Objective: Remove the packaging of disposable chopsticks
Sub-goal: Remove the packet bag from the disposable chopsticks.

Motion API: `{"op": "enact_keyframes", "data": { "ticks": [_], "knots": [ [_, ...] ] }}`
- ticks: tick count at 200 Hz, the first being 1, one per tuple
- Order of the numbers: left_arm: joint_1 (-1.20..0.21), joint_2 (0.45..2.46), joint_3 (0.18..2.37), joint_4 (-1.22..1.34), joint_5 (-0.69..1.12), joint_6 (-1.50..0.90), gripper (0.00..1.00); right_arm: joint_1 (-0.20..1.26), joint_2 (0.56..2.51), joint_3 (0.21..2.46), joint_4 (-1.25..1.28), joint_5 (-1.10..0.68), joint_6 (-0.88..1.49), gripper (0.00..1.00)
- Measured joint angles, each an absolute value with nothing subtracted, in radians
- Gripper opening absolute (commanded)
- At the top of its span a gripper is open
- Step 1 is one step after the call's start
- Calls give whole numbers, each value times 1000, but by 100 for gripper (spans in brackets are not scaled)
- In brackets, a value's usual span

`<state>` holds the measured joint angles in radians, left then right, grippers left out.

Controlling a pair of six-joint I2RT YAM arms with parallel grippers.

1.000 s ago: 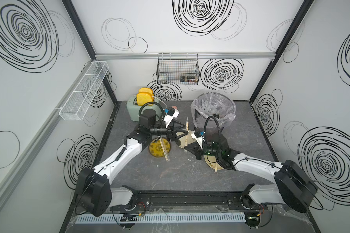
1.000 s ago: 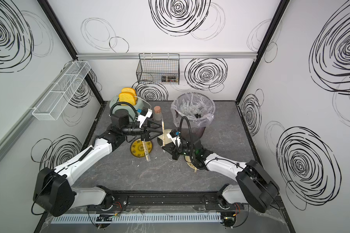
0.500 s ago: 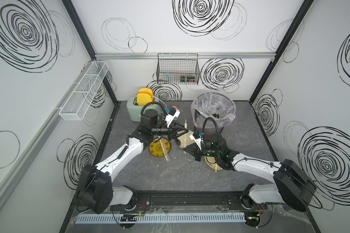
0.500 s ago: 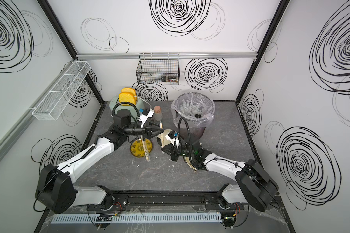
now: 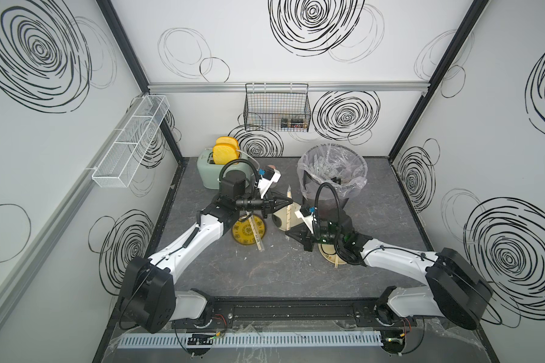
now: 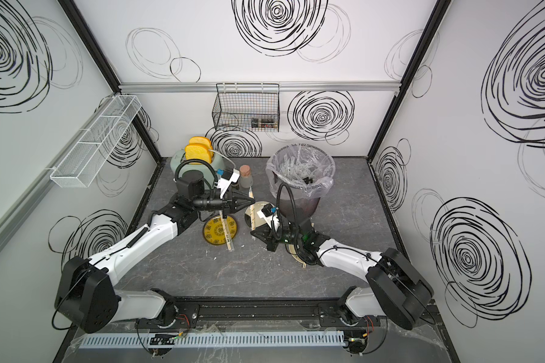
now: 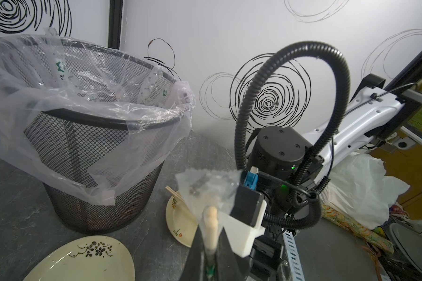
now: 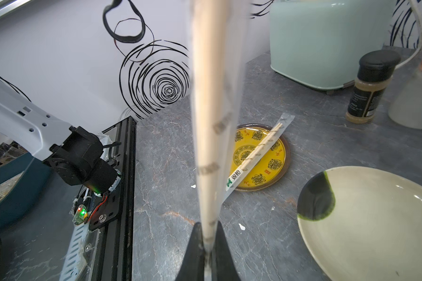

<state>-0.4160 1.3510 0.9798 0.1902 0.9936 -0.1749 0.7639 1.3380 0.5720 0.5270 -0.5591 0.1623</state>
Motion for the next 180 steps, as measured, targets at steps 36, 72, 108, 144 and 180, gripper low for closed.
{"op": "enact_keyframes", "data": {
  "ticks": [36,72,108,144,180],
  "knots": [
    [-435,1293,912,231,931,-176,12,763,1337,567,522,-564,164,0],
    [-463,1246,788,276,888,-215,15,764,1326,556,531,-573,166,0],
    [-504,1250,727,294,837,-231,10,763,1314,540,529,-575,182,0],
    [-513,1250,724,304,809,-239,21,759,1314,537,532,-574,190,0],
    [-516,1248,759,270,809,-252,45,759,1314,537,550,-568,186,0]
  ]
}}
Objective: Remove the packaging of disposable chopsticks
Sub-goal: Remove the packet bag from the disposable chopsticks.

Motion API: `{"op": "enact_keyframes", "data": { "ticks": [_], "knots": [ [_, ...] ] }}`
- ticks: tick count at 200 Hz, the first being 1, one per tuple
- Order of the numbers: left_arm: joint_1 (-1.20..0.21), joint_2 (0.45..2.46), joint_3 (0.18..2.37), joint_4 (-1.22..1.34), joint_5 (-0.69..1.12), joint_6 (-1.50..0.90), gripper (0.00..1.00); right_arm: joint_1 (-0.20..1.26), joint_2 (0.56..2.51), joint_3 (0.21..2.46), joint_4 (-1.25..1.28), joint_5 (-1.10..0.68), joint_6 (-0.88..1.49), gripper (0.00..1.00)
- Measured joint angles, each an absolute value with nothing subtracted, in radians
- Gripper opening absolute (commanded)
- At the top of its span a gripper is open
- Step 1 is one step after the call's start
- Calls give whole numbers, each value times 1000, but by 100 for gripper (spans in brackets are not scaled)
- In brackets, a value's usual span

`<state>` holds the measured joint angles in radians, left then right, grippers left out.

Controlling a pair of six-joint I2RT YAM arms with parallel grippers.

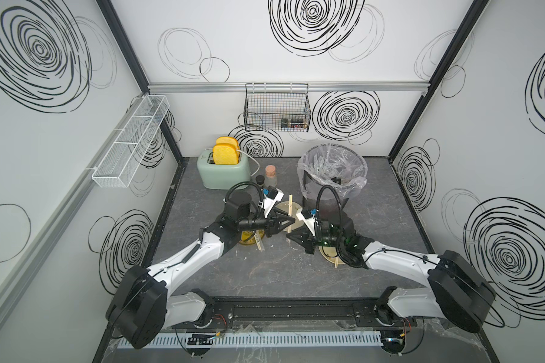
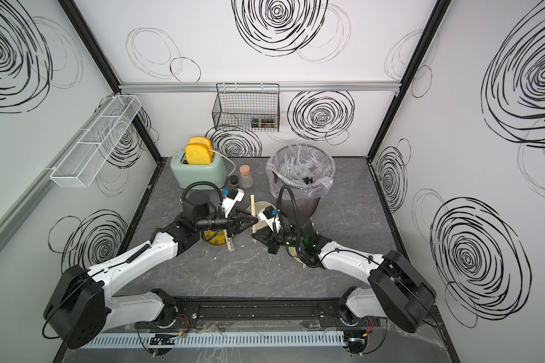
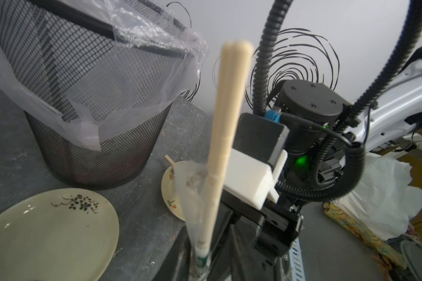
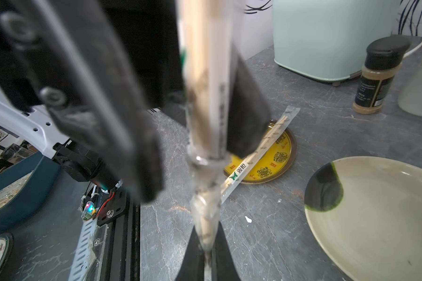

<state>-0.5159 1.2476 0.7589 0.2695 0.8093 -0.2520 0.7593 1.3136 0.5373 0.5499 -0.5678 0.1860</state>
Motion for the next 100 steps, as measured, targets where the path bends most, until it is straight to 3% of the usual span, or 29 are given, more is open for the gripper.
{"op": "enact_keyframes", "data": {
  "ticks": [21,48,100],
  "knots": [
    [-505,1244,808,246,810,-253,55,759,1313,537,562,-566,182,0],
    [-479,1241,874,231,810,-253,59,759,1313,537,563,-566,180,0],
    [-441,1254,970,216,802,-254,48,760,1313,538,563,-565,179,0]
  ]
}}
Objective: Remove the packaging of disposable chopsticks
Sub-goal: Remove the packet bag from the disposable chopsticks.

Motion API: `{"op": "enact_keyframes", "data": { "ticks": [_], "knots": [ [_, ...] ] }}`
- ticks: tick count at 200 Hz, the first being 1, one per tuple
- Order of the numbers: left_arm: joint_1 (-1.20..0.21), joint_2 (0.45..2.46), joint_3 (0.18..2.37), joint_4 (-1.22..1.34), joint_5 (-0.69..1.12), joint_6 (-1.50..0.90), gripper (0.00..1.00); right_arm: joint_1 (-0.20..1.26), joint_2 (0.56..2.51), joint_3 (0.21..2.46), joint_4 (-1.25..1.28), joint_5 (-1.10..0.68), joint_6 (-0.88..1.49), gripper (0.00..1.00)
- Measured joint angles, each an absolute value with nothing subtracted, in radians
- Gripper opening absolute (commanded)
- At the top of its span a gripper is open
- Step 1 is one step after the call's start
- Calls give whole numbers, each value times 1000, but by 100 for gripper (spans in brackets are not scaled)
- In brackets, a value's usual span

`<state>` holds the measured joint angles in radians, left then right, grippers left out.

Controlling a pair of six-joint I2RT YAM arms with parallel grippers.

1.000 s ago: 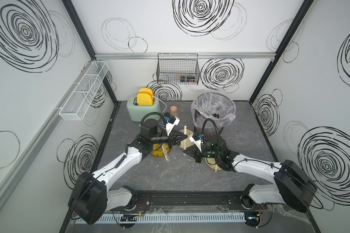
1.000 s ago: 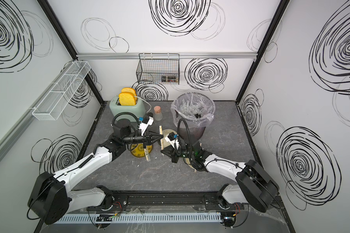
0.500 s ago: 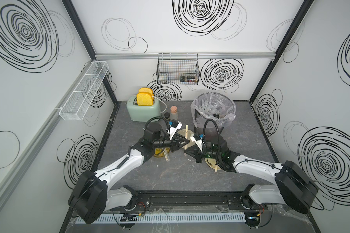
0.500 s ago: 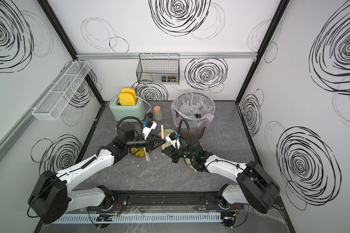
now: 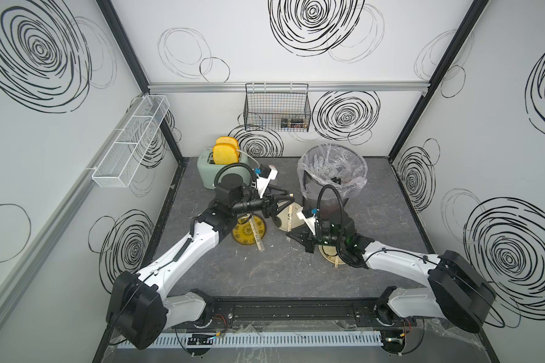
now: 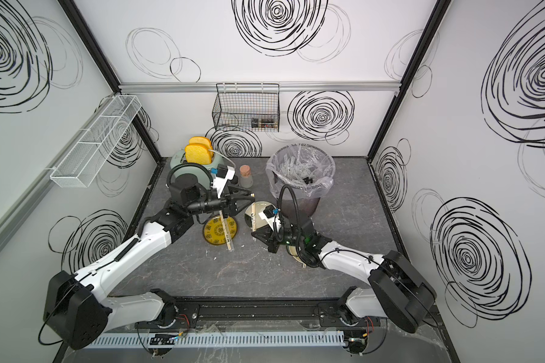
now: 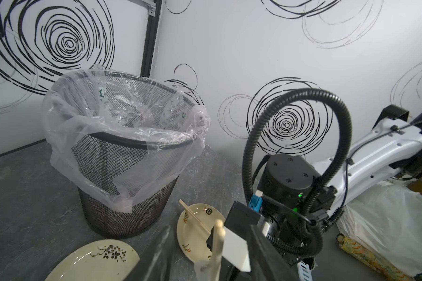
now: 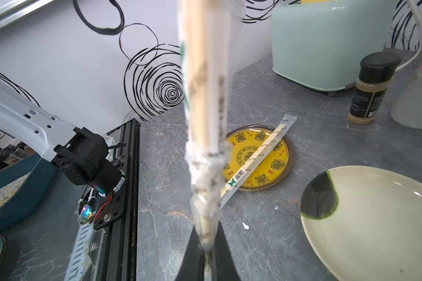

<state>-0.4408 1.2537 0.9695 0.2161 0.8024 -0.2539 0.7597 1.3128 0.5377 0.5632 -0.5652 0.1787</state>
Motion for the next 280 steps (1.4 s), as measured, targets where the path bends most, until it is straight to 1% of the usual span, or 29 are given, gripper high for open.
{"op": "enact_keyframes", "data": {
  "ticks": [15,42,87,125,147,163,225,249,280],
  "knots": [
    [-436,1261,978,216,802,-257,45,760,1313,537,563,-565,178,0],
    [-436,1272,978,213,804,-264,35,762,1312,537,563,-563,178,0],
    [-437,1274,962,231,807,-278,26,762,1308,538,562,-554,179,0],
    [-445,1274,923,245,810,-283,24,762,1308,537,562,-547,180,0],
    [-456,1274,890,259,810,-291,18,762,1307,537,560,-543,180,0],
    [-464,1272,862,276,810,-300,15,762,1307,537,554,-540,180,0],
    [-494,1260,764,363,785,-322,13,762,1307,532,525,-538,183,0],
    [-508,1258,735,397,771,-332,16,762,1305,524,523,-537,183,0],
    [-538,1259,683,425,753,-353,16,759,1290,521,524,-537,183,0]
  ]
}}
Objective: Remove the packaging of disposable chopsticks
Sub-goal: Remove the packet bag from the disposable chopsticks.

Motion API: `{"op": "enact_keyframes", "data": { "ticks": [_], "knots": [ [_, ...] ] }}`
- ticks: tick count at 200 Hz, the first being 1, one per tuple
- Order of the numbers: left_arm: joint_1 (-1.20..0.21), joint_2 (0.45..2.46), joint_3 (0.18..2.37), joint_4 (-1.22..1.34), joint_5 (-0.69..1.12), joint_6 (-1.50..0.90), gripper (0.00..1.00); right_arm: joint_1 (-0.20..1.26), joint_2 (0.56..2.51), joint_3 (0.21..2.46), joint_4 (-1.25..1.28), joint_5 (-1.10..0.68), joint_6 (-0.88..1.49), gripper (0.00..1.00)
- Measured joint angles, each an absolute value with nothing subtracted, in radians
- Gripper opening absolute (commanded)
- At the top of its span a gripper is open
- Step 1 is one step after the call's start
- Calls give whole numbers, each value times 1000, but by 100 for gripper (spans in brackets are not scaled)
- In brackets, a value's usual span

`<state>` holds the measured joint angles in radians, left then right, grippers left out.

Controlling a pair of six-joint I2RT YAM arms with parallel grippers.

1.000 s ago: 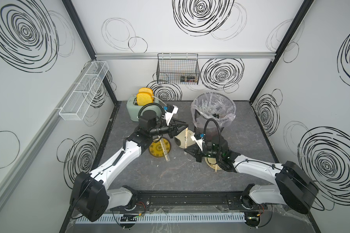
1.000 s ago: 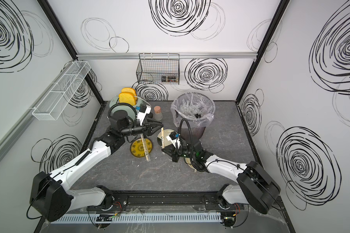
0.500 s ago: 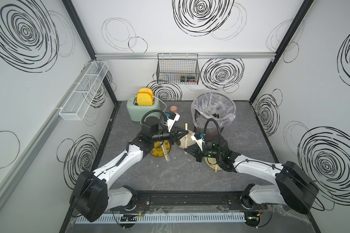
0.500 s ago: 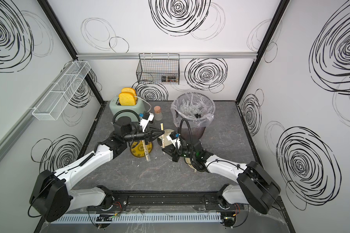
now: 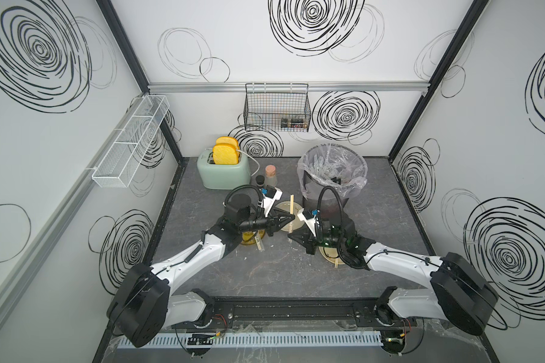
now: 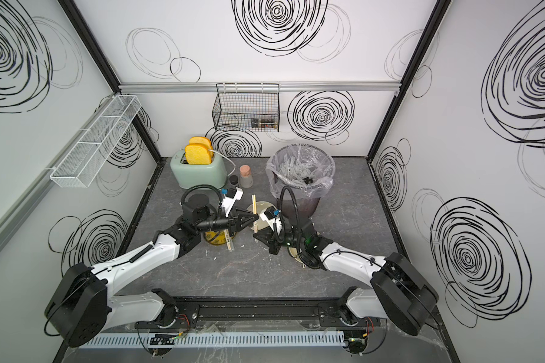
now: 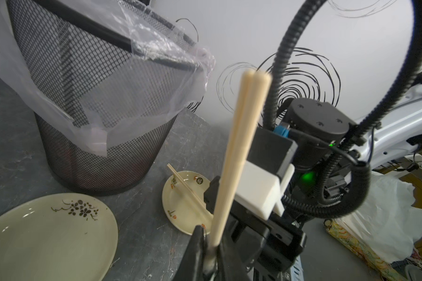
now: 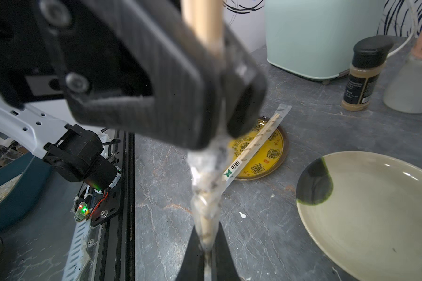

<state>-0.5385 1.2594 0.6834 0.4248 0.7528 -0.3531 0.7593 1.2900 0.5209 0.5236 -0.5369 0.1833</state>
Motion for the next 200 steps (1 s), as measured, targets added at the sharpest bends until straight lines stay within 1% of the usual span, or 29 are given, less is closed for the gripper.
{"op": "enact_keyframes", "data": {
  "ticks": [49,81,91,106,137,172,200],
  "knots": [
    [-550,1260,664,458,729,-365,17,758,1290,514,524,-537,184,0],
    [-555,1256,667,439,727,-366,30,757,1289,514,528,-536,184,0],
    [-558,1251,679,411,725,-357,37,757,1288,514,531,-535,184,0],
    [-558,1245,710,360,723,-348,43,757,1287,514,549,-536,183,0],
    [-538,1231,796,281,723,-323,50,757,1282,516,572,-535,183,0],
    [-496,1229,887,238,725,-300,51,757,1281,518,579,-535,183,0],
    [-490,1238,930,230,728,-287,46,758,1281,518,579,-536,183,0]
  ]
}}
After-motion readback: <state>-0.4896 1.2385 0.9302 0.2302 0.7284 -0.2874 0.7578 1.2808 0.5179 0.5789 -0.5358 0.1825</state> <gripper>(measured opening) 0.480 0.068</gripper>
